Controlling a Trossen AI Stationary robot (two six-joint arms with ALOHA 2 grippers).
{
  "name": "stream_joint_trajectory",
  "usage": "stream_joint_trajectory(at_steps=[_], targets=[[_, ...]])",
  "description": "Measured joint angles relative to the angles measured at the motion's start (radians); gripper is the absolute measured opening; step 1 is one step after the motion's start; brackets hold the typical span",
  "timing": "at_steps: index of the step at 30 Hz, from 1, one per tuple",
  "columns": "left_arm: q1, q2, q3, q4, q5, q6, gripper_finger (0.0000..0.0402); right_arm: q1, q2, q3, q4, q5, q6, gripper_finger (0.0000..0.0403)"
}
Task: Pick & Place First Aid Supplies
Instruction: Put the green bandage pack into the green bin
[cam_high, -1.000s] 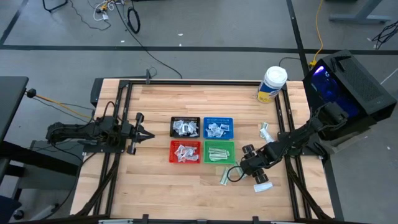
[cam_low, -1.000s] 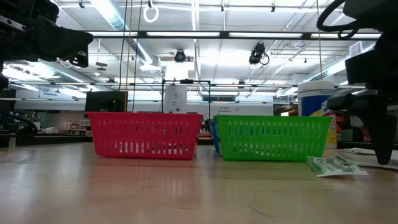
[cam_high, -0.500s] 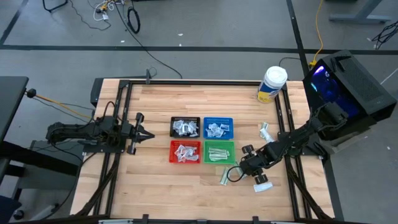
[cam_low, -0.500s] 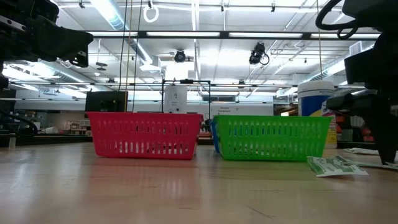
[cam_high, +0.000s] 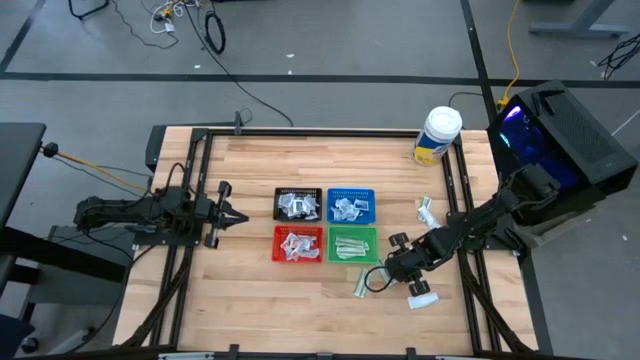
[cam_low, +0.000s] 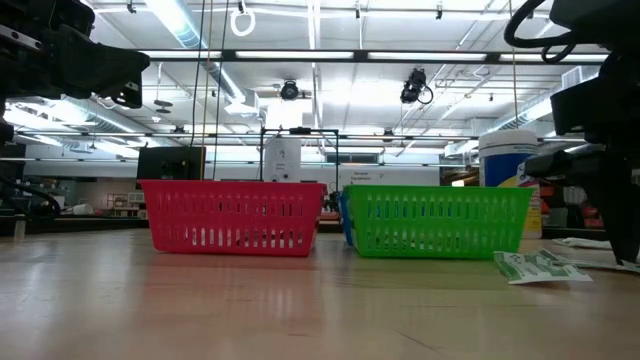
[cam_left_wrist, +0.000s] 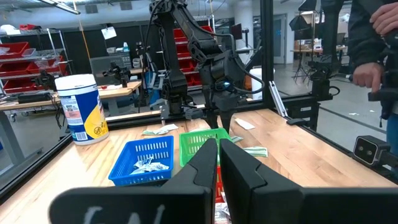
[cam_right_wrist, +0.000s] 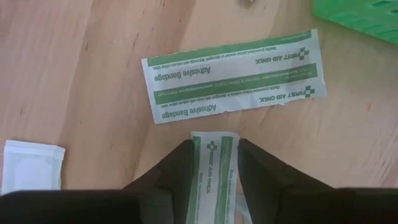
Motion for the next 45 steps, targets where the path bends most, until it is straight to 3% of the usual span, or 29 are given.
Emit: stream_joint_trajectory(at_steps=[21,30,45], targets=[[0.000,0.000,0.000,0.000,0.000,0.000,0.0025,-0.008,-0.194,0.033,-0.097,0.000,-0.042,0.0125],[0.000,0.000,0.000,0.000,0.000,0.000,0.0025,-0.047,-0.218,0.161,-0.202,0.077,-0.102,0.0125],[0.000,0.000,0.000,0.000,0.000,0.000,0.0025,-0.189,-0.167,0.363,-0.124,0.078,-0.237,0.0125]])
